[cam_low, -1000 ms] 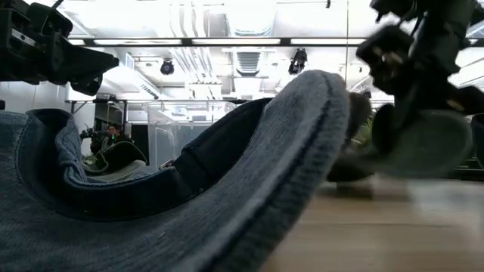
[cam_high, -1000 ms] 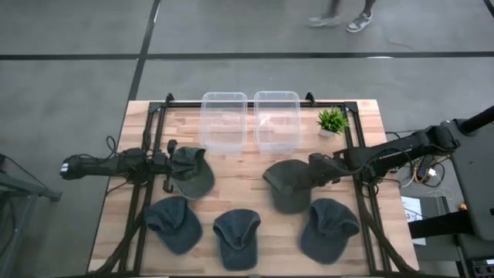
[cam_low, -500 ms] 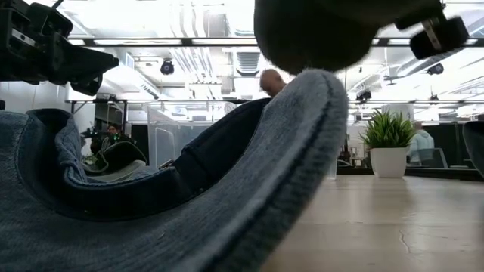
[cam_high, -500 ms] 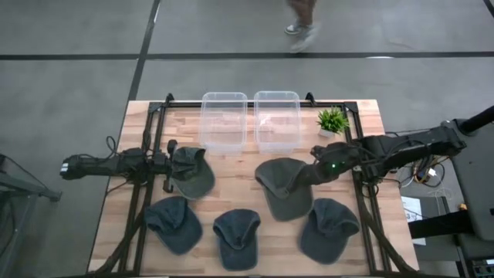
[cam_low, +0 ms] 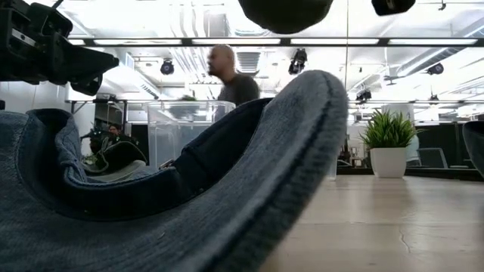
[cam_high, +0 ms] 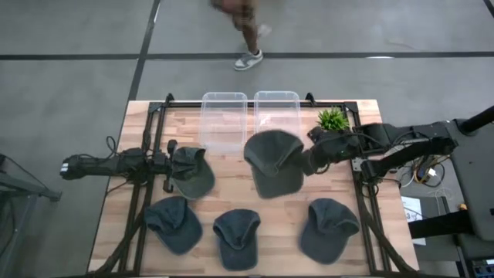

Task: Pick & Place hat
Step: Put the right gray cap into the right transparent bin

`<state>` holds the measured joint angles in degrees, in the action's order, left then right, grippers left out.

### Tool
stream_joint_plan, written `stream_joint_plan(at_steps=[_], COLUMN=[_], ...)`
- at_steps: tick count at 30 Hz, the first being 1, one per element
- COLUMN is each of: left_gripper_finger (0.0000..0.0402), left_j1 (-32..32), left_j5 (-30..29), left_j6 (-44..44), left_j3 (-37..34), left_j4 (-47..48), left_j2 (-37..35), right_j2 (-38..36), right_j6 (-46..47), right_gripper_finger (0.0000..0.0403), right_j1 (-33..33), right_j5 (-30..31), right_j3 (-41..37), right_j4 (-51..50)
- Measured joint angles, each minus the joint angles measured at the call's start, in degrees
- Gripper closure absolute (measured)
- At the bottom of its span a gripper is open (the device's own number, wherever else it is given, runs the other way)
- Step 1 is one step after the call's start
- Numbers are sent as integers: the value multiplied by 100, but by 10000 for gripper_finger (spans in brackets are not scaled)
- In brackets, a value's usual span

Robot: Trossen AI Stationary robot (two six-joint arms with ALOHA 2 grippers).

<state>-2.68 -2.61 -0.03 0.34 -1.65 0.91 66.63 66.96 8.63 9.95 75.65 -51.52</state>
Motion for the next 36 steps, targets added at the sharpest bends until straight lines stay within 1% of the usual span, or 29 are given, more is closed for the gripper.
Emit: stream_joint_plan(at_steps=[4, 6, 8, 13, 16, 21, 27, 31, 36], left_gripper_finger=[353, 353, 353, 353, 353, 353, 353, 353, 353], left_j1=[0, 0, 0, 0, 1, 2, 4, 7, 7], left_j5=[0, 0, 0, 9, 11, 15, 20, 20, 22], left_j6=[0, 0, 0, -65, -68, -226, -335, -339, -343], left_j3=[0, 0, 0, 0, 0, 0, 0, 0, 0], left_j4=[0, 0, 0, 0, -1, -2, -2, -2, -2], left_j2=[0, 0, 0, 0, 0, 0, 0, 0, 0], right_j2=[129, 136, 118, 89, 98, 101, 344, 624, 918], right_j6=[-330, -545, -795, -1475, -1960, -2696, -3396, -3608, -3570], right_gripper_finger=[390, 390, 390, 390, 390, 390, 390, 390, 390], right_j1=[-187, -366, -614, -1408, -1910, -2736, -3694, -4161, -4456], right_j5=[985, 1274, 1410, 1383, 1215, 787, -133, -821, -1294], right_j3=[646, 827, 928, 918, 860, 669, 249, -134, -547], right_j4=[-988, -1194, -1254, -1261, -1129, -430, 303, 756, 1213])
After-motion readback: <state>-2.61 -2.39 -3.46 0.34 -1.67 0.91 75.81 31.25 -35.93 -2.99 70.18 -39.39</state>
